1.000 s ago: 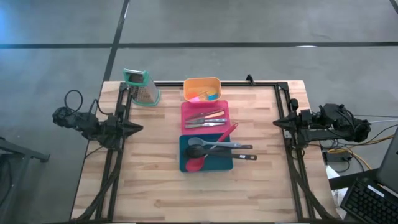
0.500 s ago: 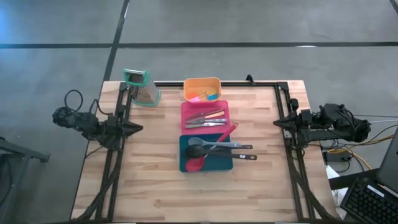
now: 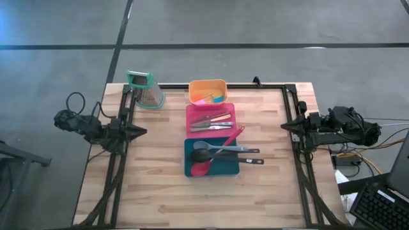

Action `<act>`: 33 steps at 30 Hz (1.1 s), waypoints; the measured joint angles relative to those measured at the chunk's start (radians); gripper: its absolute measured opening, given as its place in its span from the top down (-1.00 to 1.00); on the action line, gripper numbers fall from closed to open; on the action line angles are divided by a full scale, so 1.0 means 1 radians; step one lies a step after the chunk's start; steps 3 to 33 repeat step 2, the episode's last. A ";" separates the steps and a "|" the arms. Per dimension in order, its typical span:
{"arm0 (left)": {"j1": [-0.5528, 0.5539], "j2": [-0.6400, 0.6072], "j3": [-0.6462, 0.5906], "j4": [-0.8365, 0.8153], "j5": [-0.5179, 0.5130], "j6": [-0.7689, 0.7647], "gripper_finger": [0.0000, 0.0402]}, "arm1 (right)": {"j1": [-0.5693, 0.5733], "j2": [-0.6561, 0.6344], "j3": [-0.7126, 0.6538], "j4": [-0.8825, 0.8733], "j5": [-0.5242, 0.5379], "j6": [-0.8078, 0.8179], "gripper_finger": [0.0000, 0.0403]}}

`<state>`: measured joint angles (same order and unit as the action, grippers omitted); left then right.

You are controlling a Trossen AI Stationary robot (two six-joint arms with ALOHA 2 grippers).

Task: Pick & Place Kitchen Items
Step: Return to Home Position

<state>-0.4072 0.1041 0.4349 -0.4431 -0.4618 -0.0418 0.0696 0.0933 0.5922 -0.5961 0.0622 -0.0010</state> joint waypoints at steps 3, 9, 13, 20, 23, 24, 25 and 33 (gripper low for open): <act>0.000 0.000 0.000 0.000 0.000 0.000 0.84 | 0.000 0.000 0.000 0.000 0.000 0.000 0.94; 0.000 0.000 0.000 0.000 0.000 0.000 0.84 | 0.000 0.000 0.000 0.000 0.000 0.000 0.94; 0.000 0.000 0.000 0.000 0.000 0.000 0.84 | 0.000 0.000 0.000 0.000 0.000 0.000 0.94; 0.000 0.000 0.000 0.000 0.000 0.000 0.84 | 0.000 0.000 0.000 0.000 0.000 0.000 0.94; 0.000 0.000 0.000 0.000 0.000 0.000 0.84 | 0.000 0.000 0.000 0.000 0.000 0.000 0.94; 0.000 0.000 0.000 0.000 0.000 0.000 0.84 | 0.000 0.000 0.000 0.000 0.000 0.000 0.94; 0.000 0.000 0.000 0.000 0.000 0.000 0.84 | 0.000 0.000 0.000 0.000 0.000 0.000 0.94; 0.000 0.000 0.000 0.000 0.000 0.000 0.84 | 0.000 0.000 0.000 0.000 0.000 0.000 0.94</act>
